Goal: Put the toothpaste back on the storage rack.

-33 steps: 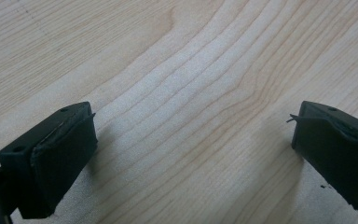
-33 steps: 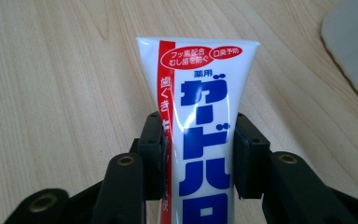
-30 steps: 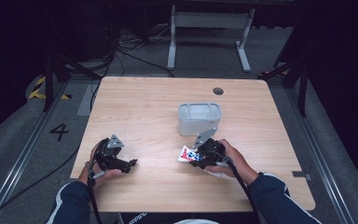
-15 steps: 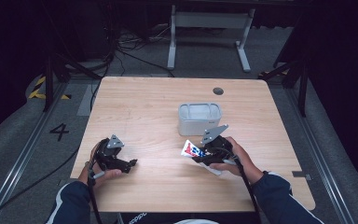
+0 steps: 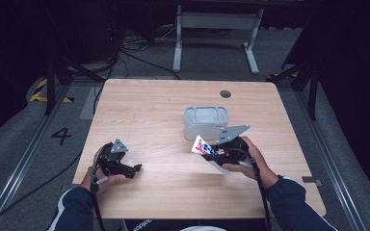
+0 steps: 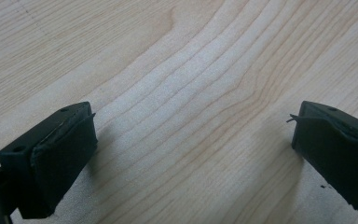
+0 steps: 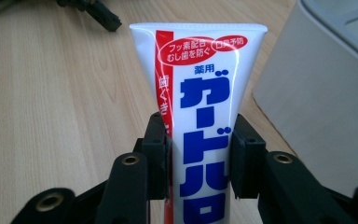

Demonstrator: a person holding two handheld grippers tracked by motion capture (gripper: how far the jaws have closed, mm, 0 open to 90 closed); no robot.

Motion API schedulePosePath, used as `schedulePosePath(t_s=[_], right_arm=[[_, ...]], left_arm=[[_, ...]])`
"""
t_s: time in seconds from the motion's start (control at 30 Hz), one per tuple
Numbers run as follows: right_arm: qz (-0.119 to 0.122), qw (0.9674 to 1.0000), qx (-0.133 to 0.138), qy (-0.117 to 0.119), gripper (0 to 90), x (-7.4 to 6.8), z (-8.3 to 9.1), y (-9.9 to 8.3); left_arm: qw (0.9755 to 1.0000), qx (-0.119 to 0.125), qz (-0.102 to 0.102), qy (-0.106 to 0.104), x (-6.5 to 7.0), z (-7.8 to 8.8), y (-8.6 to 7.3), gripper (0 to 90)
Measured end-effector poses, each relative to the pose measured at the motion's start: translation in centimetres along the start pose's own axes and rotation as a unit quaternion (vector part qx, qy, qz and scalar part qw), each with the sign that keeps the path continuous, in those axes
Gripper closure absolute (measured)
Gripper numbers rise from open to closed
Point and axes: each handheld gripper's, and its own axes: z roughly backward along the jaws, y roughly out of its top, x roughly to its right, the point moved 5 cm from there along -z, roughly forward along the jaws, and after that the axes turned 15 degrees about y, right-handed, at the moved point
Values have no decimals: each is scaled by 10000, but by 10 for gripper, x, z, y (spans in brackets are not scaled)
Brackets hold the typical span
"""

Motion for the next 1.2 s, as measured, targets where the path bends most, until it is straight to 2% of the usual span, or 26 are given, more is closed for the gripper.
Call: schedulePosePath(t_s=[0.5,1.0,1.2], right_arm=[[178,9982,546,-193,657,1,22,10],[267,9924,1136,-392,658,5,42,24],[305,9908,1231,-463,658,7,47,29]], left_arm=[[10000,3,17,-2,0,0,0,2],[10000,4,-1,1,0,0,0,2],[10000,4,5,-2,0,0,0,2]])
